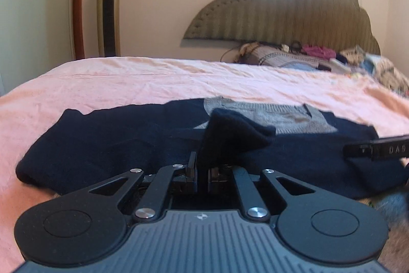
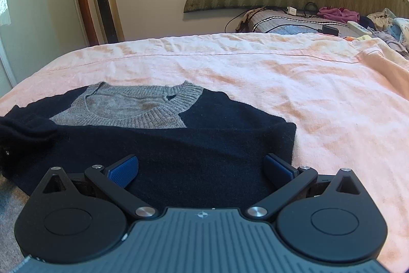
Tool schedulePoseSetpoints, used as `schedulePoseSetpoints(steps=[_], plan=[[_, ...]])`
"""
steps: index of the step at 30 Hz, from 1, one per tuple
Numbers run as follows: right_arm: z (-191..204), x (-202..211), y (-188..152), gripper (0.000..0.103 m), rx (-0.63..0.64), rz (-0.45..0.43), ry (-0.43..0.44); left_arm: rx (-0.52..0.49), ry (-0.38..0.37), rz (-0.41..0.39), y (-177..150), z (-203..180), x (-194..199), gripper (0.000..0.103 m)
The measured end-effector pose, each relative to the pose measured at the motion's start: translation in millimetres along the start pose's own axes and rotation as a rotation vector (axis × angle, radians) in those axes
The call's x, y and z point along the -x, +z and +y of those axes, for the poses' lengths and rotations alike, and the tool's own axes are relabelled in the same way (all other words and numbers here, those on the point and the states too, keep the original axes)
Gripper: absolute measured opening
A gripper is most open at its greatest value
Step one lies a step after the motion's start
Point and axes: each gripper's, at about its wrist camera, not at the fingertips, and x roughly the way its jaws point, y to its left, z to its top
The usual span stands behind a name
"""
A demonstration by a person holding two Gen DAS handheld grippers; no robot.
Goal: Fold small clothes
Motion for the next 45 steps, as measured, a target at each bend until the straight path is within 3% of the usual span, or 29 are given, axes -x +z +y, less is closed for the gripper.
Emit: schedulePoseSetpoints(steps=[2,3,4,6,8,10,13,16,18,19,20,21,22,23,25,28,30,33,34,35,36,37,40,41,44,45], plan=[[4,9,14,0.103,-0.094,0.021,-0.016,0.011,-0.003,-0.035,-2,-1,11,0.006],[5,18,20,0.103,-0.192,-0.001,0.036,0.013,-0.007,-0.040,1,0,12,0.006],[5,26,25,0.103,-0.322,-0.023,0.171,0.013,-0.011,-0.038,1,0,11,0.006],[17,18,35,0.103,-0.497,0.059,0.461,0.010,-0.019,-0.037,1,0,12,0.006],[39,-6,40,0.103,-0.595,0.205,0.605,0.004,-0.024,-0.048,3,-1,12,0.006],[62,-34,43,0.103,-0.654,0.335,0.659,-0.001,-0.030,-0.059,3,-1,14,0.006],[84,-62,43,0.102,-0.688,0.418,0.655,-0.009,-0.038,-0.068,2,-1,16,0.006],[93,-76,43,0.083,-0.692,0.431,0.674,-0.021,-0.062,-0.053,3,-2,14,0.006],[96,-78,43,0.032,-0.664,0.425,0.670,-0.018,-0.089,-0.045,3,0,14,0.009],[94,-77,44,0.026,-0.654,0.413,0.659,-0.003,-0.108,-0.057,2,4,17,0.012],[92,-75,46,0.022,-0.647,0.390,0.655,0.018,-0.127,-0.077,1,8,21,0.028],[89,-71,47,0.018,-0.640,0.367,0.662,0.041,-0.131,-0.097,1,11,24,0.067],[80,-67,50,0.017,-0.633,0.342,0.664,0.071,-0.111,-0.125,1,15,28,0.092],[75,-63,55,0.017,-0.621,0.321,0.661,0.097,-0.083,-0.170,0,19,32,0.103],[59,-53,66,0.017,-0.583,0.285,0.640,0.152,-0.054,-0.223,-3,26,37,0.103],[21,-39,76,0.017,-0.547,0.242,0.570,0.191,-0.050,-0.162,1,32,26,0.103],[-8,-34,73,0.017,-0.586,0.232,0.532,0.205,-0.035,-0.157,2,35,24,0.103],[-31,-38,53,0.023,-0.688,0.266,0.560,0.199,-0.037,-0.182,1,35,26,0.103],[-26,-40,48,0.029,-0.690,0.283,0.576,0.196,-0.036,-0.187,1,34,27,0.103],[-17,-43,44,0.055,-0.686,0.311,0.594,0.199,-0.035,-0.193,1,35,29,0.103],[-4,-45,41,0.089,-0.674,0.330,0.615,0.209,-0.028,-0.197,0,37,30,0.103],[9,-46,40,0.097,-0.649,0.331,0.633,0.225,-0.014,-0.199,1,39,30,0.103],[43,-56,38,0.092,-0.608,0.405,0.646,0.302,0.028,-0.201,0,49,32,0.103],[49,-60,37,0.086,-0.609,0.415,0.649,0.327,0.034,-0.196,0,53,31,0.103],[66,-64,35,0.081,-0.605,0.432,0.675,0.394,0.059,-0.202,-1,64,32,0.103],[72,-65,35,0.076,-0.588,0.437,0.670,0.411,0.061,-0.202,-1,67,32,0.103]])
